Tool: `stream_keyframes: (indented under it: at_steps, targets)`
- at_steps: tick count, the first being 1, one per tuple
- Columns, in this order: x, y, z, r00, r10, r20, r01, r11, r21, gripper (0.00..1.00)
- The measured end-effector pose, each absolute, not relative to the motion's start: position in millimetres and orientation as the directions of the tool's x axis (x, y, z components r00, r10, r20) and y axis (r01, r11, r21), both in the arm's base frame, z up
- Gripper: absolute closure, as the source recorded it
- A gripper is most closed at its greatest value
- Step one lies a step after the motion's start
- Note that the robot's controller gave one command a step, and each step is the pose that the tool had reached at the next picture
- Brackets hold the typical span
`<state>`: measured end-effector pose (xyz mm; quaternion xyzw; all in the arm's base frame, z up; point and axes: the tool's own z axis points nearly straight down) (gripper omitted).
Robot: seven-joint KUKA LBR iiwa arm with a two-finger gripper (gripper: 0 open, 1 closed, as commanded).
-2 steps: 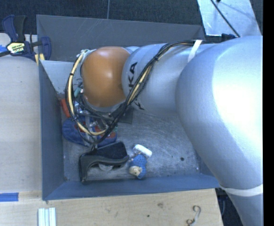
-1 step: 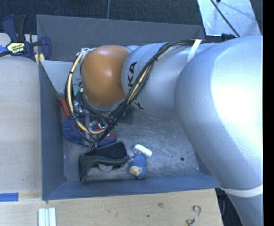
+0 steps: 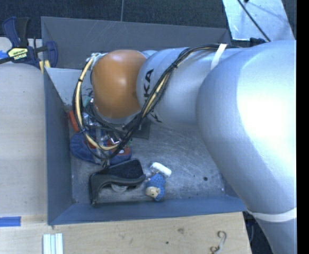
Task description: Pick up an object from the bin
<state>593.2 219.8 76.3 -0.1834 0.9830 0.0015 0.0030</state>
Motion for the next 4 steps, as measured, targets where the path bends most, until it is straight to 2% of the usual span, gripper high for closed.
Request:
stream_keyframes:
  at_steps: [2,3,4]
  targets:
    - [595.3,220.3,78.0,-0.935,-0.355,-0.008,-0.355,0.935,0.002,0.00]
    - [598.3,221.2,81.4,-0.935,-0.354,-0.016,-0.354,0.935,0.002,1.00]
    - [600.3,221.4,107.6,-0.936,-0.352,-0.009,-0.352,0.936,0.000,1.00]
